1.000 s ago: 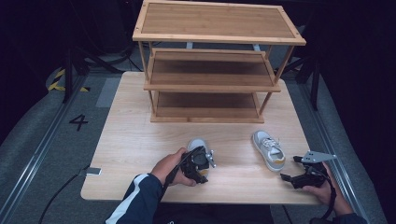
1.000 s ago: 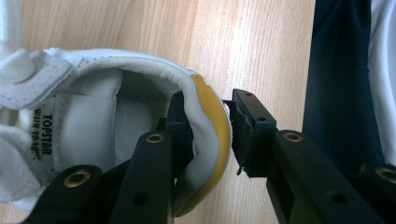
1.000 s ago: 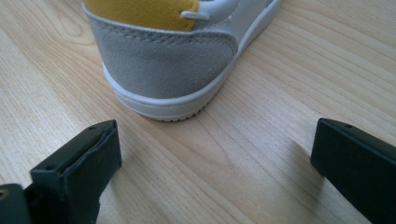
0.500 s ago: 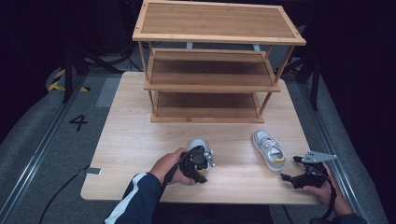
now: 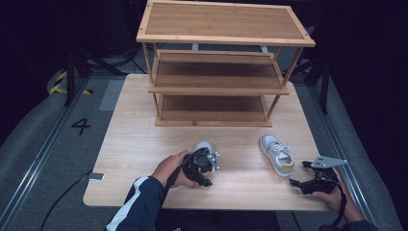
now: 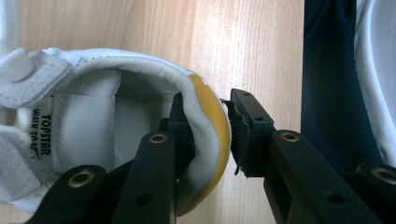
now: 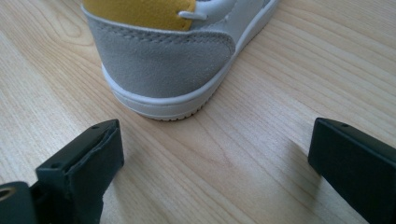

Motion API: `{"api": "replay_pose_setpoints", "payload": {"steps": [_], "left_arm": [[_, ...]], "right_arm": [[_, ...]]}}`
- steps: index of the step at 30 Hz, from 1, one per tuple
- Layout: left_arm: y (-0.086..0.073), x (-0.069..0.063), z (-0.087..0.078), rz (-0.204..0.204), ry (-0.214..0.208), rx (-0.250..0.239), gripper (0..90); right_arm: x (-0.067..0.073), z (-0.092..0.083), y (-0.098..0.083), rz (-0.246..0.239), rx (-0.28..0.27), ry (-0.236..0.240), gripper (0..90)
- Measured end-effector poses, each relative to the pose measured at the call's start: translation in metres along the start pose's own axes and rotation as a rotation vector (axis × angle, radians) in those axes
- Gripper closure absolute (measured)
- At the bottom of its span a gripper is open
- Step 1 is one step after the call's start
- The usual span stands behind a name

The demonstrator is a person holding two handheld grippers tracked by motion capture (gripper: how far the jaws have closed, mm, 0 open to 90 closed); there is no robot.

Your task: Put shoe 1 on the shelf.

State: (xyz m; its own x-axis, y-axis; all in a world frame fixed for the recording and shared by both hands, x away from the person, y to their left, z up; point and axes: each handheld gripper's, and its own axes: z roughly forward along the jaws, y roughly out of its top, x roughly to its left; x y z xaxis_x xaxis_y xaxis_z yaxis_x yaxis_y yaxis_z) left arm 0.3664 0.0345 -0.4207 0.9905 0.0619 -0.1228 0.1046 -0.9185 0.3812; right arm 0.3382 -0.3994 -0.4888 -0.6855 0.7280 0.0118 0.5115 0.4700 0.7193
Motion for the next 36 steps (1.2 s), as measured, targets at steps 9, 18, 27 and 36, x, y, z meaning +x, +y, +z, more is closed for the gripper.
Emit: {"api": "replay_pose_setpoints", "payload": {"steps": [9,18,27,36], "left_arm": [[0.015,0.016,-0.022,0.054,0.062,0.003,71.7],[0.026,0.064,-0.031,0.06,0.115,0.036,71.7],[0.029,0.119,-0.024,0.037,0.088,0.056,71.6],[0.025,0.152,-0.014,0.006,0.093,0.055,69.9]], "right_arm": [[0.0,-0.001,-0.001,-0.001,-0.004,-0.002,4.8],[0.0,-0.001,-0.001,-0.001,-0.004,-0.002,4.8],[0.0,-0.001,-0.001,-0.002,-0.004,-0.002,4.8],[0.0,-0.001,-0.001,-0.002,-0.006,-0.001,5.1]]}}
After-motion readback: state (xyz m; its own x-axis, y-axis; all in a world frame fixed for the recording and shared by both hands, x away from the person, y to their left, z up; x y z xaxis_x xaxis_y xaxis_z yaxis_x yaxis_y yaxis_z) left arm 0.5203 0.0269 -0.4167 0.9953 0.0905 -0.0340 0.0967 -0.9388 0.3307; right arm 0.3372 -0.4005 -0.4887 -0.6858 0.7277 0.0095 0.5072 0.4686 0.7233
